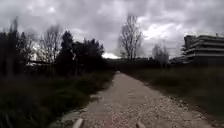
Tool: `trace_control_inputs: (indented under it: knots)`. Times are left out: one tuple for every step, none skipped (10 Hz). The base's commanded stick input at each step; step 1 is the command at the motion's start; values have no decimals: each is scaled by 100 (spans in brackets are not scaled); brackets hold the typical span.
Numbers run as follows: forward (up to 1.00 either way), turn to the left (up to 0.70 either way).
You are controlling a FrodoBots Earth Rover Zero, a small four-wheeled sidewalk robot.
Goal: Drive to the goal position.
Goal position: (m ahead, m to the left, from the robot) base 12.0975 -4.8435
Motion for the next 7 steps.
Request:
trace_control_inputs:
  knots:
    - [70,0]
    - [70,0]
    - [70,-3]
    - [70,-16]
    - [70,-31]
    - [70,-17]
    - [70,-8]
